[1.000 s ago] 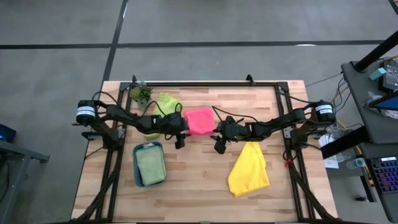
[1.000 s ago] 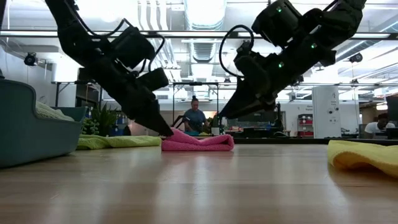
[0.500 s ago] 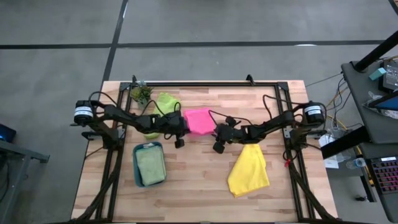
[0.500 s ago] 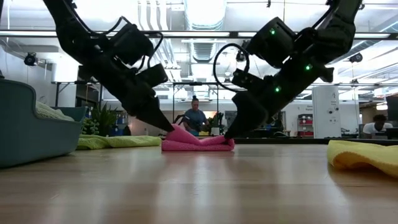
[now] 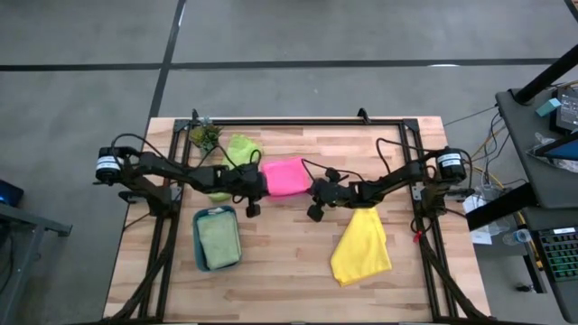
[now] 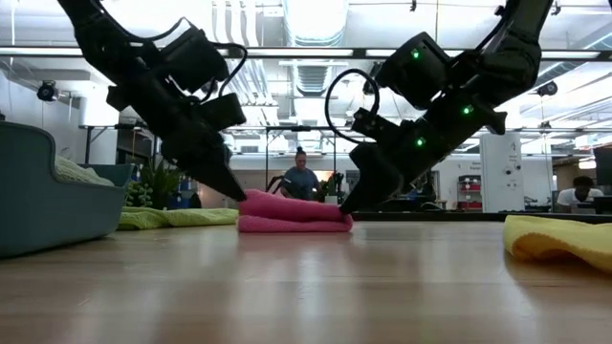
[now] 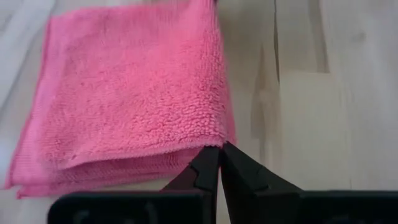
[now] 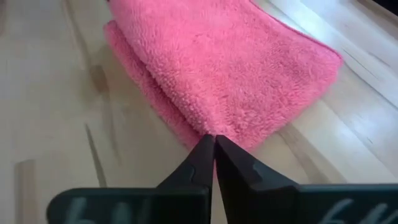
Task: Fold microfiber towels
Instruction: Fold the pink microfiber cloth
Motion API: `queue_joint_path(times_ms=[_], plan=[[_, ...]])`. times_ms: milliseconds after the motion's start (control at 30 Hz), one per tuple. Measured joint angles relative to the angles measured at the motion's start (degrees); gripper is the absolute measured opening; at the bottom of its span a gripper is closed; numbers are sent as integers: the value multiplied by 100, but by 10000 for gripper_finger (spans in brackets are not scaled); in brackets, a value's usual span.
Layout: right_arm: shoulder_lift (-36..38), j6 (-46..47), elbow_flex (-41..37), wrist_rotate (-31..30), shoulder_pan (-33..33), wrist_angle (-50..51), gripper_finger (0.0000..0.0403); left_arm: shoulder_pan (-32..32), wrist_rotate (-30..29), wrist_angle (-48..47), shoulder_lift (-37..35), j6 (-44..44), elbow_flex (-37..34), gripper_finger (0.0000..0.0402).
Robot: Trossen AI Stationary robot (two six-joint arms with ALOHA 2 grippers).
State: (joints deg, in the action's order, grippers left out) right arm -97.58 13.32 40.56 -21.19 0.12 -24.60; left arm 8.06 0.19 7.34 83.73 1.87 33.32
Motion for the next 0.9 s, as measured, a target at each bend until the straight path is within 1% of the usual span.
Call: queue_joint_path(times_ms=[67, 233, 367, 600, 700, 800, 900], plan=[[56, 13, 2, 13, 10, 48, 9, -34, 11, -87, -1, 0, -4, 0], [77, 13, 2, 61, 76, 78, 8, -140, 249, -86, 39, -7, -18, 0], [75, 21, 2, 316, 139, 119, 8, -164, 295, -81, 56, -170, -55, 0], [104, 101, 2, 315, 147, 108, 8, -180, 580, -92, 58, -567, -96, 0], [227, 60, 5, 315, 131, -90, 8, -180, 651, -95, 58, -597, -96, 0], [278, -45, 25, 317, 108, -364, 8, -180, 655, -179, 58, -601, -96, 15], [223, -126, 150, 326, 70, -402, 8, -180, 684, -377, 58, -610, -96, 49]])
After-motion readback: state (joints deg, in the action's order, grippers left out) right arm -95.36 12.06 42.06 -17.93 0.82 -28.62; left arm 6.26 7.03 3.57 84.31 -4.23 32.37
